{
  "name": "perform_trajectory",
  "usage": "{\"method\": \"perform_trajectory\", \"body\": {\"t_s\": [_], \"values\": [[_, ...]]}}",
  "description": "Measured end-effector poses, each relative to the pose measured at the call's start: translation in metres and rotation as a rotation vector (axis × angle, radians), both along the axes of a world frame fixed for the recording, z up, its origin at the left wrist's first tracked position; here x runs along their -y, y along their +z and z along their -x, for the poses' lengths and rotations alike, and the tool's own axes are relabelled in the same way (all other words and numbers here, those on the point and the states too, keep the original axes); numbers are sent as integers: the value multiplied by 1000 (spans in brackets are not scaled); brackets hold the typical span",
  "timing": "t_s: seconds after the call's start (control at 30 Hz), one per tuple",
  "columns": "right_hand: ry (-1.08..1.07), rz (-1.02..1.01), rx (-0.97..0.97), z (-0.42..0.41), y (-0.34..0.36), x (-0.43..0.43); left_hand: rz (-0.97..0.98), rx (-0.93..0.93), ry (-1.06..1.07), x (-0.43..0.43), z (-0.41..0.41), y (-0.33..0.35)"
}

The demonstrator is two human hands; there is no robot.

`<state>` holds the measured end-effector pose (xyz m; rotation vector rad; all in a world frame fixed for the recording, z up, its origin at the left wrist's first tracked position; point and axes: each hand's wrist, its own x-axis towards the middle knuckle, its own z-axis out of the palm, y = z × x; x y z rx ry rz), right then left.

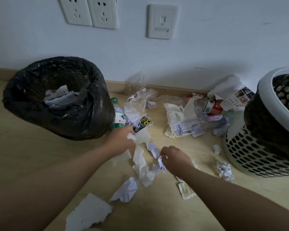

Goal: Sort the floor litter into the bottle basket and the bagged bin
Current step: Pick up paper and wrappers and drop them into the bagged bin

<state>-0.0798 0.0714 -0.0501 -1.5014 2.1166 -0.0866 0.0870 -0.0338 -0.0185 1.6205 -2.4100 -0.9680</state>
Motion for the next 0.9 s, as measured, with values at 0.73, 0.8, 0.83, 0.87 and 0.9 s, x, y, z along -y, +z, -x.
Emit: {"method": "perform_trajectory", "body": {"t_s": [0.73, 0.8, 0.83, 0.87, 0.9], "values": [[14, -60, -270, 82, 2, 57, 23, 308, 8, 28, 51, -37], [-6, -112, -251, 84, -2, 54, 41, 337, -3, 25, 48, -41], [-14, -140, -212, 85, -5, 54, 53, 351, -15, 25, 48, -45], [-20, -170, -168, 86, -10, 52, 70, 354, -32, 24, 48, -48], [-29, -202, -131, 88, -15, 50, 82, 352, -49, 24, 49, -52]]}}
